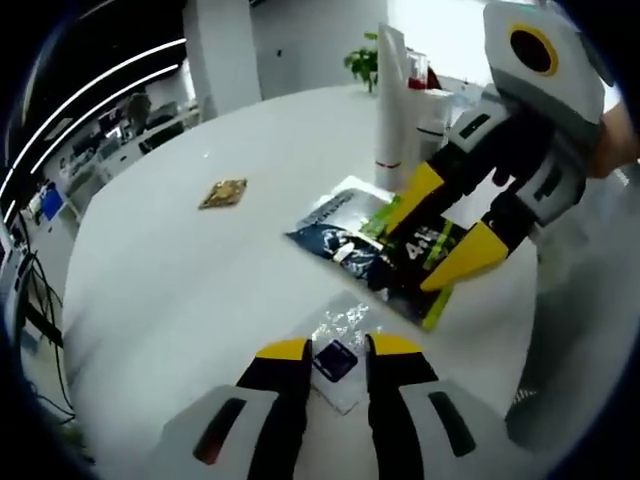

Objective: Arrange the skincare products in the storage area until every visible bottle or jar stands upright without overlapping.

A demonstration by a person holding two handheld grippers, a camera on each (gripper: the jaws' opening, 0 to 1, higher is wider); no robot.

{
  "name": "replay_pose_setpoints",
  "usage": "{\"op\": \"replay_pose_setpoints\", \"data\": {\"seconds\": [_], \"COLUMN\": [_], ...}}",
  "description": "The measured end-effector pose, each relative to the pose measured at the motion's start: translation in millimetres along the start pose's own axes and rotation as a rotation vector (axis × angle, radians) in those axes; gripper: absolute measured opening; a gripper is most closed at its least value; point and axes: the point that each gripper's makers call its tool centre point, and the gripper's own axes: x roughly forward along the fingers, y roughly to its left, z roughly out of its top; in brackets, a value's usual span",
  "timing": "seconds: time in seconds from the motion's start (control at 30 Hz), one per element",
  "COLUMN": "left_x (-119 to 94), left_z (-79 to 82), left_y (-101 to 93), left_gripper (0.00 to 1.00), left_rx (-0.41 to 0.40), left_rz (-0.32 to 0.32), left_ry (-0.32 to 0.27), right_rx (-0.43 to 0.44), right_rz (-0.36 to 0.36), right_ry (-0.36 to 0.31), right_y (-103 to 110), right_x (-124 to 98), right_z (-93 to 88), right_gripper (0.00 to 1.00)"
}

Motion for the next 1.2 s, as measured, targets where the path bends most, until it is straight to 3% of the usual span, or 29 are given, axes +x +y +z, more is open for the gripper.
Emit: {"op": "replay_pose_setpoints", "data": {"seconds": [0.3,0.53,0.67,1.2], "left_x": [2.7,1.9,2.0,-6.2], "left_z": [-2.7,-4.5,-2.5,0.3], "left_y": [1.6,2.7,-0.3,2.8], "left_gripper": [0.34,0.34,0.34,0.37], "left_rx": [0.014,-0.052,-0.049,-0.074], "left_rz": [-0.022,0.037,0.052,0.055], "left_ry": [0.010,0.035,0.042,0.035], "right_rx": [0.019,0.029,0.032,0.041], "right_rz": [0.001,-0.004,-0.008,-0.010], "right_ry": [0.005,0.003,-0.002,-0.012], "right_y": [2.5,0.1,-1.9,-0.7], "right_x": [-4.3,-4.9,-5.0,-11.3], "right_z": [-6.2,-6.8,-5.0,0.1], "right_gripper": [0.21,0.20,0.20,0.27]}}
